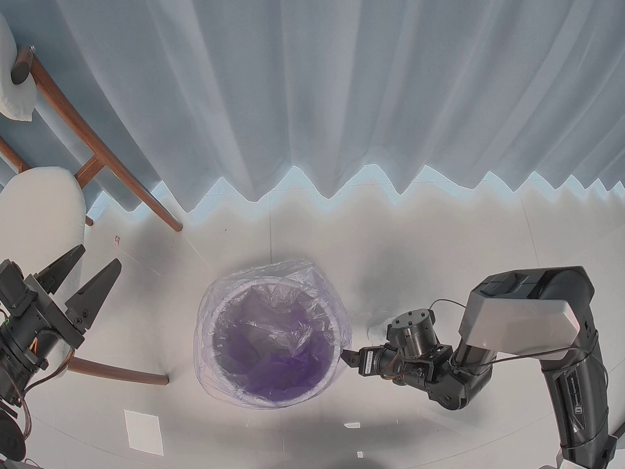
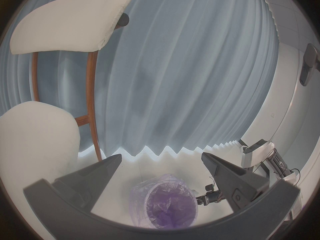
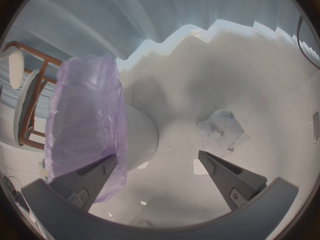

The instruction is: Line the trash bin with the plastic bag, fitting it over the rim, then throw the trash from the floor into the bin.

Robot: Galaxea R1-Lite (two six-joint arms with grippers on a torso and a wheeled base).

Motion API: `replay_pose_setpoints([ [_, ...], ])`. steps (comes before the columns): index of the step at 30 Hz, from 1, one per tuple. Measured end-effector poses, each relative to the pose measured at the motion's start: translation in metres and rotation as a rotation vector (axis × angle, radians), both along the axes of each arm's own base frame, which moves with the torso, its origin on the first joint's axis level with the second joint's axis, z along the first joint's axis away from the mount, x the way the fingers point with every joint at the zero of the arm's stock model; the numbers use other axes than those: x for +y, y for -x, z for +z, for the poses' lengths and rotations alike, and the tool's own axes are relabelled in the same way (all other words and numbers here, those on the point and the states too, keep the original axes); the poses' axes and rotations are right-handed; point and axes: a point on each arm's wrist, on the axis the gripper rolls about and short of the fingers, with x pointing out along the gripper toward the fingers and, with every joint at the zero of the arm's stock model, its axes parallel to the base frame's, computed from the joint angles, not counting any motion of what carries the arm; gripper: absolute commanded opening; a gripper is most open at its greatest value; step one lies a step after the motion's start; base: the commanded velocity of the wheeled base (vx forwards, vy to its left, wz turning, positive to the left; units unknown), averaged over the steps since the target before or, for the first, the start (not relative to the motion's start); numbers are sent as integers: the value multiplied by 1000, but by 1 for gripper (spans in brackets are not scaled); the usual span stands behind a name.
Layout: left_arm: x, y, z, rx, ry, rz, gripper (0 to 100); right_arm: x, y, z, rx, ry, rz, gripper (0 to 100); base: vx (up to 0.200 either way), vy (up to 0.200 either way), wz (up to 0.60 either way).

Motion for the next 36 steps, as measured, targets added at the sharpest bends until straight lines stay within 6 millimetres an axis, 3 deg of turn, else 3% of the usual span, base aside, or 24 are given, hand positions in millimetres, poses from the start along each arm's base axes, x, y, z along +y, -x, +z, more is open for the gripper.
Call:
replay_pose_setpoints([
  [11,1,4,-1,-2,0,7,100,1,-27,5,105,58,-58,100,0,0,0],
  [23,1,13,-11,26,-6,-3,100,0,-32,11,209,75,-164,100,0,0,0],
  [30,-1,14,-14,59,-8,-26,100,-9,-4,28,206,55,-175,100,0,0,0],
  [36,-3,13,-17,95,-5,-51,100,-14,30,64,129,-27,-176,100,0,0,0],
])
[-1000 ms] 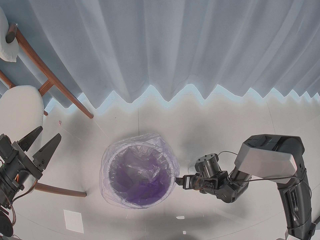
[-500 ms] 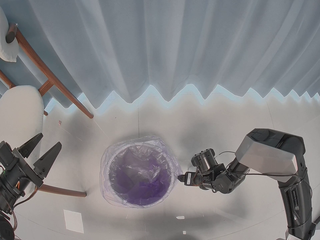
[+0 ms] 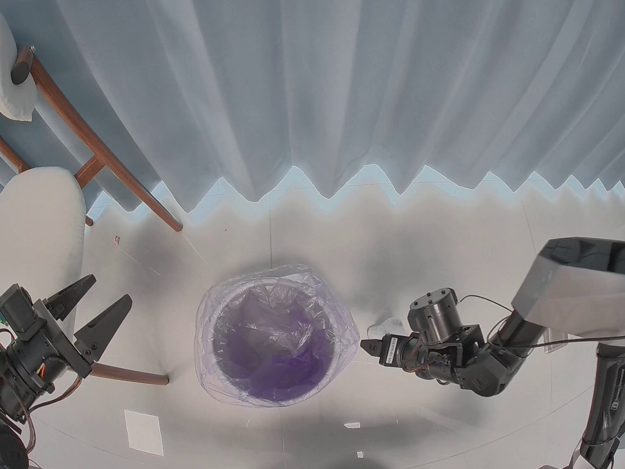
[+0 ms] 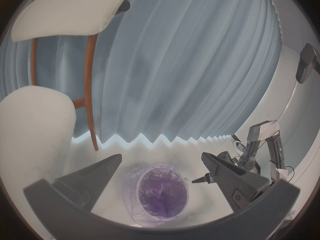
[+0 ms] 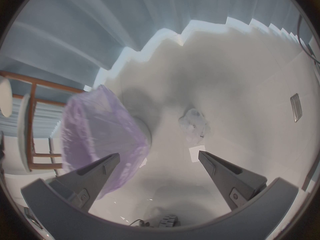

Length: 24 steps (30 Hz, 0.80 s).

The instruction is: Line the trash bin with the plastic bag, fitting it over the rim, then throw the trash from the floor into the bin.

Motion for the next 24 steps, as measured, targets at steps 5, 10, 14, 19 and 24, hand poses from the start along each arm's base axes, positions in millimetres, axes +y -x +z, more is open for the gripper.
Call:
replay_pose_setpoints([
  [5,-1,-1,-4,55,29,-64,100,-6,30,34,-68,-94,-23,100,-200,0,0],
  [10,-3,-2,-6,100,61,-102,100,-16,56,52,-81,-148,-47,100,-200,0,0],
  [14,-3,-5,-8,118,64,-109,100,-24,73,56,-88,-161,-51,100,-100,0,0],
  [19,-4,-8,-11,140,62,-109,100,-32,90,57,-116,-187,-58,100,0,0,0],
  [24,-6,-11,-18,172,36,-121,100,-38,101,53,-114,-188,-60,100,0,0,0],
])
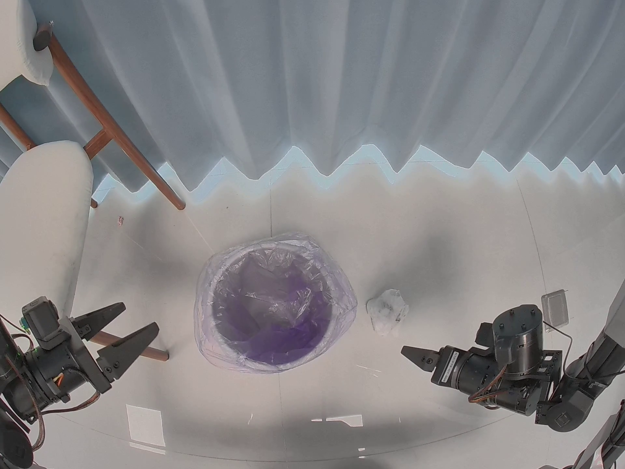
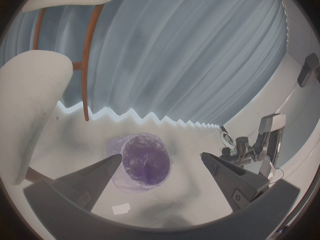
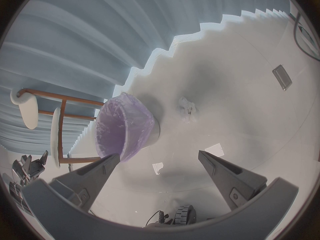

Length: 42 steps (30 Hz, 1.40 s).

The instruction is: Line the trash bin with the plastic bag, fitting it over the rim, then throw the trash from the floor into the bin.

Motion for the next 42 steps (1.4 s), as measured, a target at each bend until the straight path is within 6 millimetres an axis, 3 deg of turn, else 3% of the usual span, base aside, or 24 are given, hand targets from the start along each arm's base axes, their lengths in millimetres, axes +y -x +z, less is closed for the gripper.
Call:
replay_pose_setpoints([
  [16,-33,-26,-34,174,-107,-188,100,-4,19,-8,50,-1,-18,100,0,0,0],
  [28,-46,-44,-76,392,-187,-159,100,0,29,-11,79,-28,-61,100,0,0,0],
  [42,-53,-70,-103,349,-191,-92,100,-2,35,-16,-7,-91,-63,100,0,0,0],
])
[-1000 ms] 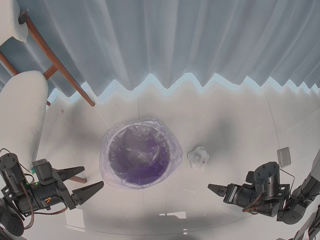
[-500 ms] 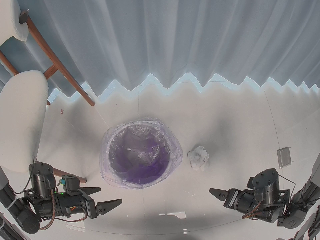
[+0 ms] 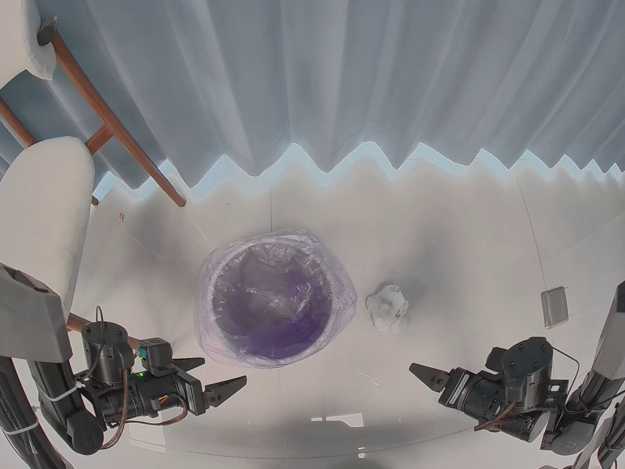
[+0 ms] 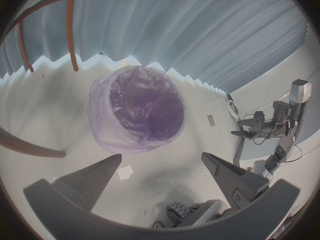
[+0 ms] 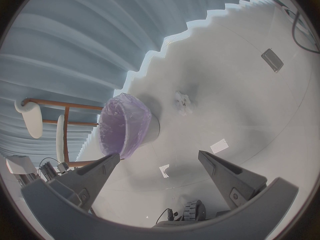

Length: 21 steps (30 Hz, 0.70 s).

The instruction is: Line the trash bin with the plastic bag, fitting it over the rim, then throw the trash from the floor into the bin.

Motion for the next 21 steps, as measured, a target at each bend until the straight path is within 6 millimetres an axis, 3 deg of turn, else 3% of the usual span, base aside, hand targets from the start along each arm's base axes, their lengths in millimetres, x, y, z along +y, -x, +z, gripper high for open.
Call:
replay_pose_setpoints([
  [21,2,-4,-43,192,-110,220,100,5,-2,-23,28,36,4,100,0,0,0],
])
